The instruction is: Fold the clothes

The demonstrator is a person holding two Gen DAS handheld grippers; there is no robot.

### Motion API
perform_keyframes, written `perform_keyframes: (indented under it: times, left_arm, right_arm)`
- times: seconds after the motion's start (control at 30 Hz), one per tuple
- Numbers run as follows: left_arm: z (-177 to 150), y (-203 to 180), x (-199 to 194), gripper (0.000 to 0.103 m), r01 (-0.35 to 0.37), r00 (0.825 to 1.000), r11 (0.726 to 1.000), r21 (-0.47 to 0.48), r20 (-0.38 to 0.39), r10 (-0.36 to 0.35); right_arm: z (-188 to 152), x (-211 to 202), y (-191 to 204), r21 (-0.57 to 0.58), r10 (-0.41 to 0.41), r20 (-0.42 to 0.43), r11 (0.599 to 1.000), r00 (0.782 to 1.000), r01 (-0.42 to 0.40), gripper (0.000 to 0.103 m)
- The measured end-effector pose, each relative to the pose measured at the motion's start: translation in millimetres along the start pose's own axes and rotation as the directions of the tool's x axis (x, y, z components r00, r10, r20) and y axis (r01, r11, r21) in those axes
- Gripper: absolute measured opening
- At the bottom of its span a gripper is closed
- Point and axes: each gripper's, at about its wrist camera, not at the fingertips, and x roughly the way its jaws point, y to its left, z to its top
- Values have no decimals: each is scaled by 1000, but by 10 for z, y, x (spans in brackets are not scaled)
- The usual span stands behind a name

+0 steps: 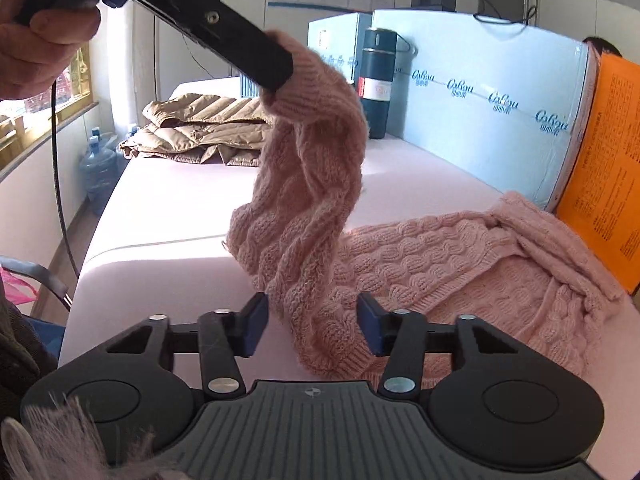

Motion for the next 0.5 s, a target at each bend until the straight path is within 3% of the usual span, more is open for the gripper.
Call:
perform_keyframes:
  times: [0.03, 0.07, 0.17, 0.27, 0.33, 0.4, 0.43, 0.5]
  left_arm:
    - [77, 15, 78, 10, 8, 1000, 1000, 12, 3, -8]
    - [153, 34, 163, 10, 14, 1000, 1000, 21, 5, -14]
    - [395, 255, 629, 11, -46, 998, 999, -26, -32, 45]
    - [634, 481, 1088, 13, -106, 992, 992, -74, -71, 101]
    - [685, 781, 1166, 16, -118, 991, 971, -207, -87, 102]
    - [692, 1018, 1165, 34, -131, 990, 944, -304, -84, 110]
    - [677, 1068, 1141, 39, -139, 990, 942, -306, -76, 121]
    - [596, 1044, 1095, 44, -143, 988, 965, -219, -85, 127]
  right_arm:
    - [19, 56, -78, 44, 20, -14, 999, 1000, -19, 12]
    - [38, 112, -156, 88, 40, -27, 995, 999, -38, 8]
    - [94, 279, -388, 222, 104, -61, 971, 993, -88, 8]
    - [61, 433, -626, 408, 134, -71, 908, 988, -94, 8]
    - [27, 473, -715, 466, 150, -67, 879, 986, -101, 8]
    - [-7, 511, -802, 521, 164, -63, 847, 984, -108, 7]
    - [-9, 515, -802, 525, 167, -64, 844, 984, -109, 7]
    - [-26, 506, -809, 544, 174, -61, 831, 983, -114, 7]
